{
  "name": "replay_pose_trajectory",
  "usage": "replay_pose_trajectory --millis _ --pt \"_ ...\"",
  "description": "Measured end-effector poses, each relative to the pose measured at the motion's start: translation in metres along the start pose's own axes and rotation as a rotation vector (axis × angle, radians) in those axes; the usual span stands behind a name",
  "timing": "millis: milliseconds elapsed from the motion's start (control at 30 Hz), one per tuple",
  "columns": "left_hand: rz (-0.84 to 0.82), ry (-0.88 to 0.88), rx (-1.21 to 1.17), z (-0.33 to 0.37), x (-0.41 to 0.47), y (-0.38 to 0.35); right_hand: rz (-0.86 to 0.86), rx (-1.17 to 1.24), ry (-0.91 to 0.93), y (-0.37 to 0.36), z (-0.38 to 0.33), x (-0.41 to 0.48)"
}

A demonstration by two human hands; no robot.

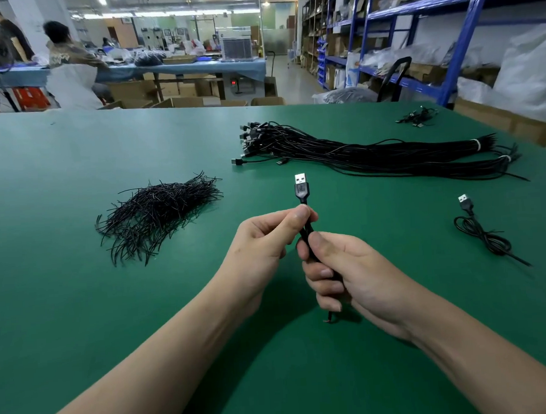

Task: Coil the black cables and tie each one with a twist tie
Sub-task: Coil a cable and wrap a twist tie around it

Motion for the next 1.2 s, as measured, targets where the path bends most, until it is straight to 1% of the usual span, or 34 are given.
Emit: replay_pose_trajectory --millis 100,200,300,367,433,500,533,600,667,767,1000,1100,1200 --pt "0.037 0.006 0.003 0.002 -0.001 -0.006 0.061 -0.091 0.042 -0.002 0.001 0.002" --pt "0.040 0.014 0.027 0.004 -0.001 -0.008 0.117 -0.178 0.055 -0.003 0.001 0.002" --pt "-0.004 0.001 0.176 0.008 0.006 -0.005 0.172 -0.227 0.057 -0.002 0.001 0.002" --pt "0.045 -0.029 0.382 0.014 0.017 0.009 0.207 -0.243 0.051 0.000 0.000 0.002" --pt "0.183 -0.040 0.744 0.023 0.030 0.037 0.243 -0.253 0.032 0.003 0.000 0.002" --pt "0.382 0.028 1.185 0.031 0.038 0.074 0.267 -0.258 0.014 0.005 0.000 0.002" --pt "0.460 0.080 1.327 0.033 0.040 0.092 0.275 -0.260 0.005 0.005 0.001 0.002" --pt "0.515 0.184 1.464 0.034 0.042 0.121 0.282 -0.261 -0.011 0.005 0.002 0.003" --pt "0.501 0.261 1.526 0.031 0.044 0.139 0.277 -0.253 -0.020 0.005 0.003 0.003" --pt "0.486 0.310 1.556 0.028 0.047 0.147 0.271 -0.247 -0.023 0.004 0.003 0.004" --pt "0.511 0.355 1.459 0.034 0.048 0.148 0.268 -0.242 -0.026 0.004 0.001 0.002" --pt "0.510 0.376 1.469 0.044 0.046 0.155 0.268 -0.237 -0.024 0.004 0.001 0.002" --pt "0.526 0.365 1.532 0.056 0.043 0.162 0.267 -0.241 -0.022 0.003 0.002 0.003"
Point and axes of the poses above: each hand's wrist, its own x-axis towards the middle knuckle, its own y-axis out of the back of the hand, z = x × y, the point moved 1 cm from there along x, towards the middle knuckle, and after that the axes turned 2 degrees about -z, right-handed, at the moved point
